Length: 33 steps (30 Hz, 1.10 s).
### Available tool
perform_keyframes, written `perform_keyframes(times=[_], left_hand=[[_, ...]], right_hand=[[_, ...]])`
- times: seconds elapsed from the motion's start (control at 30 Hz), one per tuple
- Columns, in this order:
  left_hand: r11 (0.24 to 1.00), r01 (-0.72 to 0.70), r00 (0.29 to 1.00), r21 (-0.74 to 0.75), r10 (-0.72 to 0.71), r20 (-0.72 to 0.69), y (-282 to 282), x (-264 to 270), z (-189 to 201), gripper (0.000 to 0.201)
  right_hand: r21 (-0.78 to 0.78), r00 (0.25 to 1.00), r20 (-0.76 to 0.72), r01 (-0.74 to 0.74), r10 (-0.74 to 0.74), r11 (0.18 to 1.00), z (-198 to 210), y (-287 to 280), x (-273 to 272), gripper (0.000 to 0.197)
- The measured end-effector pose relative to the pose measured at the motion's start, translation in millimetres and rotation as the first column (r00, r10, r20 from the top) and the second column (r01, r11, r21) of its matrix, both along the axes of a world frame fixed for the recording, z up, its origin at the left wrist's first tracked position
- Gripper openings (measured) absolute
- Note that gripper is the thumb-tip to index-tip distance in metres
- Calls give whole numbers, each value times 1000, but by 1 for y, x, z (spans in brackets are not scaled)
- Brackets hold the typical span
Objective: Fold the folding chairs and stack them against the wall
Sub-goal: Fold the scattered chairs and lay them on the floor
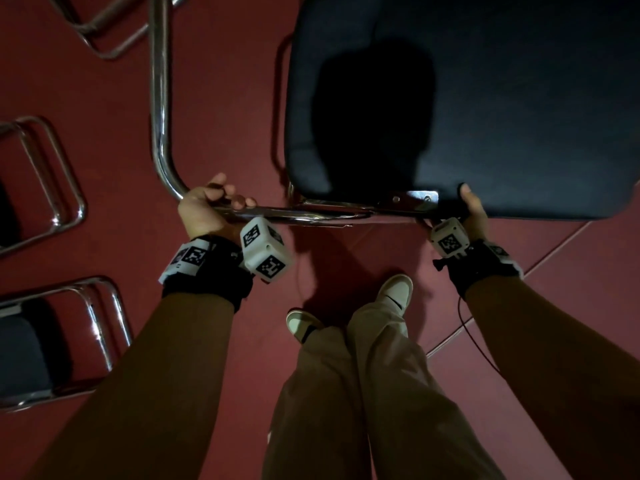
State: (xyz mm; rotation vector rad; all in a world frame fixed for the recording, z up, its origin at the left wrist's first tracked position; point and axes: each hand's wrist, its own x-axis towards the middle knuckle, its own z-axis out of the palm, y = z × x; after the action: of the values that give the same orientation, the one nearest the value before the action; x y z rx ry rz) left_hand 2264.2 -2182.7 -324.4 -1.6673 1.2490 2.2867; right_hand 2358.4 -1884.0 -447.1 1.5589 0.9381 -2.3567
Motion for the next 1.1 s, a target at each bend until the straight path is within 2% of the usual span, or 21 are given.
perform_keyframes(times=[0.07,0.2,0.37,0.43,0.53,0.6,0.73,0.83,0.87,1.03,1.1], left_hand=[[1000,-3,1000,-2,3,11,1,1,1,22],[1000,-25,1000,-11,25,15,4,0,1,20],[999,-35,999,-20,35,17,1,0,-6,23],[999,-31,999,-20,31,8,-1,-1,-9,26],[1000,-16,1000,-15,17,3,-3,-3,-8,31],[1000,5,1000,-16,-5,-3,-5,-7,-3,27],[999,43,998,-22,-44,-42,-10,-22,7,23],[998,61,994,-31,-64,-86,-12,-27,18,20],[997,72,992,-38,-75,-99,-11,-27,20,21],[990,123,982,-65,-131,-133,-4,-34,41,30],[988,134,979,-77,-144,-147,1,-40,54,31]], right_hand=[[2,1000,2,-3,3,1000,0,2,1,42],[-3,1000,4,22,-22,1000,-5,7,2,33],[65,998,15,-67,66,996,-13,9,4,33],[58,996,65,-63,59,996,-22,13,6,42],[12,993,114,-39,37,999,-7,9,0,41],[-19,990,139,15,-12,1000,-1,6,-1,43],[-81,989,150,21,-9,997,9,-6,-3,71],[-100,989,145,35,-20,994,26,-11,-7,50],[-117,989,143,51,-34,992,31,-11,-9,49],[11,983,176,45,-46,999,52,-20,-22,76],[45,987,158,27,-34,999,67,-21,-29,70]])
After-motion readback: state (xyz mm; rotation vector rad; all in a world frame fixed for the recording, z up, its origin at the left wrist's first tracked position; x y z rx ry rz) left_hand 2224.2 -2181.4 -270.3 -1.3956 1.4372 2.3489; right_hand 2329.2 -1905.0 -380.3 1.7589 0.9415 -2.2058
